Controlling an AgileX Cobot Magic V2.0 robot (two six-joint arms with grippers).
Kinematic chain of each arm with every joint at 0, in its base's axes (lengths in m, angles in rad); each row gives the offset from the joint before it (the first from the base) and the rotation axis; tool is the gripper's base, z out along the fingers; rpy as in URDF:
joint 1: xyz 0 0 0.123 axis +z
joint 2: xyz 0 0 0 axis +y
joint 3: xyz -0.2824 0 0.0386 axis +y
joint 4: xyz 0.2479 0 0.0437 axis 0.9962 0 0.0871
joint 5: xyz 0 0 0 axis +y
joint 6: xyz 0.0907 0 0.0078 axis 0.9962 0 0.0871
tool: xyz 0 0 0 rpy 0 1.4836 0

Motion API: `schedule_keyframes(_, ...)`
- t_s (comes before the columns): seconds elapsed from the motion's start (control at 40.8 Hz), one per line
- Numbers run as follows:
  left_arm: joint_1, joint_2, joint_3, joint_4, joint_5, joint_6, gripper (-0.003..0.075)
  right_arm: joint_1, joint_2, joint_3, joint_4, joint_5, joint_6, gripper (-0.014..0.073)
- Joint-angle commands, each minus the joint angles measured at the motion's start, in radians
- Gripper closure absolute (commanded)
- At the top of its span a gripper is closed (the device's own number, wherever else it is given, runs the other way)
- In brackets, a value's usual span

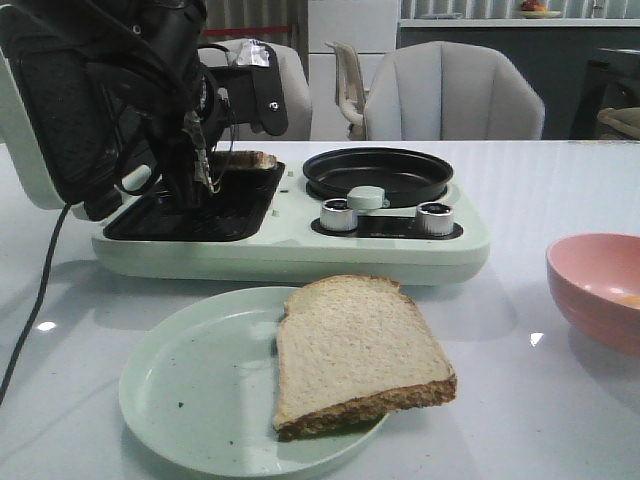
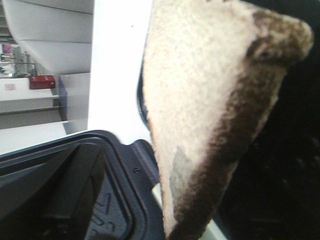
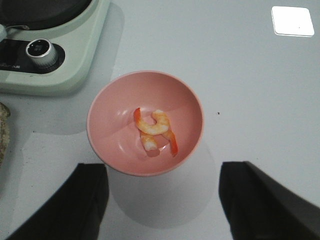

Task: Make breakfast with bread and shrimp
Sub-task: 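Lower the bread onto the sandwich plate and open the left gripper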

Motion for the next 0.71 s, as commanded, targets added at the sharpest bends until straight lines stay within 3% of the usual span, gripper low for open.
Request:
schedule_keyframes(0.0, -0.008, -0.083, -0.034, -0.109, 0.007, 0.115, 0.0190, -0.004, 0.003, -0.029, -0.007, -0.069, -0.005, 0.0024)
schedule_keyframes(0.074, -0.008, -0.106, -0.034, -0.223, 0.012, 0.187, 0.0190, -0.004, 0.003, -0.029, -0.007, -0.069, -0.005, 0.0024)
schedule_keyframes(0.245, -0.019, -0.203, -0.034, -0.381, 0.038, 0.201, 0.0190, -0.004, 0.003, -0.029, -0.007, -0.069, -0.005, 0.0024)
schedule_keyframes(0.466, -0.022, -0.364, -0.034, -0.799, 0.091, 0.461, 0.0190, -0.004, 0.003, -0.029, -0.007, -0.069, -0.005, 0.0024)
schedule_keyframes(0.687, -0.021, -0.520, -0.034, -1.067, 0.244, 0.461, 0.0190, -0.004, 0.003, -0.029, -0.007, -0.069, -0.005, 0.0024)
